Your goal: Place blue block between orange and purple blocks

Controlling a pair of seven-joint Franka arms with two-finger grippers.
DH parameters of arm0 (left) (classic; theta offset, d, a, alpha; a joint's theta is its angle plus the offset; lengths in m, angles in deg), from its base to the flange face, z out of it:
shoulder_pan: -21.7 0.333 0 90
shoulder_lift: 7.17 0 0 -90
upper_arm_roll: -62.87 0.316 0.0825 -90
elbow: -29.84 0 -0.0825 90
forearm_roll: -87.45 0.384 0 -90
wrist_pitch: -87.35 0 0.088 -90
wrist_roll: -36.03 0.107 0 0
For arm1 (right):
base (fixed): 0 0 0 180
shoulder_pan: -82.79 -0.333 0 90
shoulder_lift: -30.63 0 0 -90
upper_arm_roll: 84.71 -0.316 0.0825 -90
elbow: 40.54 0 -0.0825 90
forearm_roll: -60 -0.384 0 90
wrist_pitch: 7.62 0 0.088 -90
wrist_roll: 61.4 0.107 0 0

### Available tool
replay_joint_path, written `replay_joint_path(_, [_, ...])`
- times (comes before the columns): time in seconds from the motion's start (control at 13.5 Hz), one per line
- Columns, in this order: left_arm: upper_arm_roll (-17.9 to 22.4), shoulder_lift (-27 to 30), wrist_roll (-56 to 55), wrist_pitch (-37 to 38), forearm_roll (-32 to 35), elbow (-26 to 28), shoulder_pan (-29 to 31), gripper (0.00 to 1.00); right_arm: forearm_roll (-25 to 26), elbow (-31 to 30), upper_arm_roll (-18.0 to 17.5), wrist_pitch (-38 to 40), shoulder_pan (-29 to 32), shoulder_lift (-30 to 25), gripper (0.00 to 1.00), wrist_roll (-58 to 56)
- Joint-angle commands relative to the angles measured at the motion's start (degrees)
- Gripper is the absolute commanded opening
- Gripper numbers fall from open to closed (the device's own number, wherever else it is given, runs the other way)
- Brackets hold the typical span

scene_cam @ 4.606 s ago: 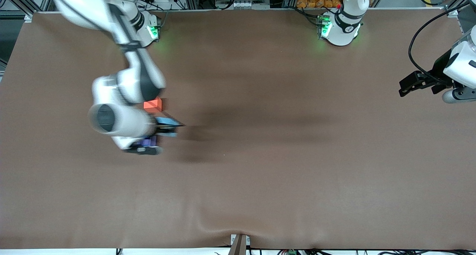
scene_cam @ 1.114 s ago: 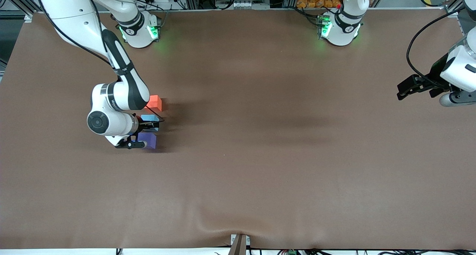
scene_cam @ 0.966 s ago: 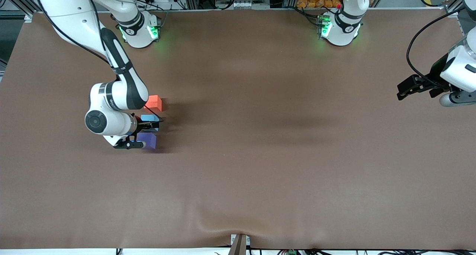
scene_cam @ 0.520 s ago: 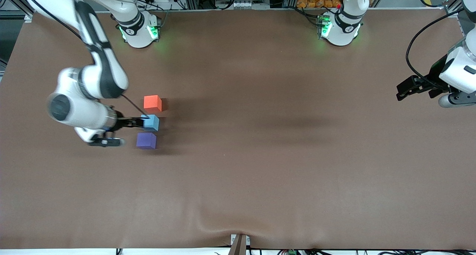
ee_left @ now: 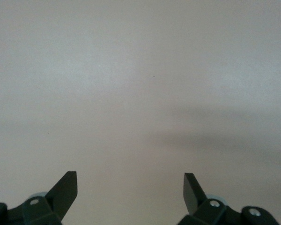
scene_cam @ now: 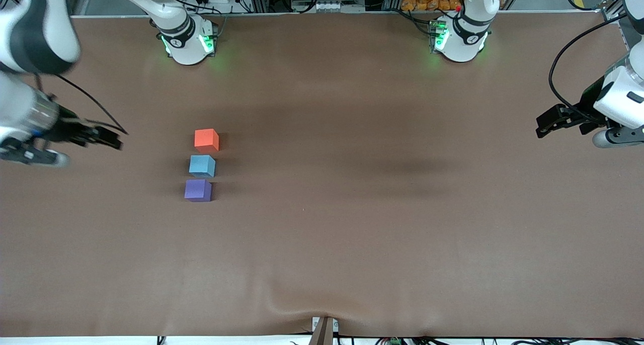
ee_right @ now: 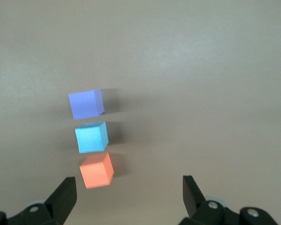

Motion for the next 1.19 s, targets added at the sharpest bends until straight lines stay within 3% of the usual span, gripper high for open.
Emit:
replay_joint_path(0.0, [-0.5, 1.4, 0.5, 0.8, -0.9, -0.1, 0.8, 1.00, 1.8, 11.1, -1.1, 9.4, 0.9, 0.8, 1.00, -0.5])
replay_joint_path(0.37, [-0.6, 2.7, 0.5, 1.9, -0.9, -0.3, 0.7, 1.00, 1.8, 16.9, -0.4, 14.5, 2.8, 0.7, 1.00, -6.6])
replay_joint_path(0.59, [-0.6, 4.3, 0.8, 4.7, -0.9, -1.4, 0.7, 1.00, 1.5, 16.9, -0.5, 14.4, 5.7, 0.9, 1.00, -10.9])
replay_joint_path(1.11, [-0.6, 6.4, 0.8, 9.3, -0.9, -4.5, 0.6, 1.00, 1.5, 17.4, -0.9, 14.4, 4.4, 1.0, 1.00, -10.5])
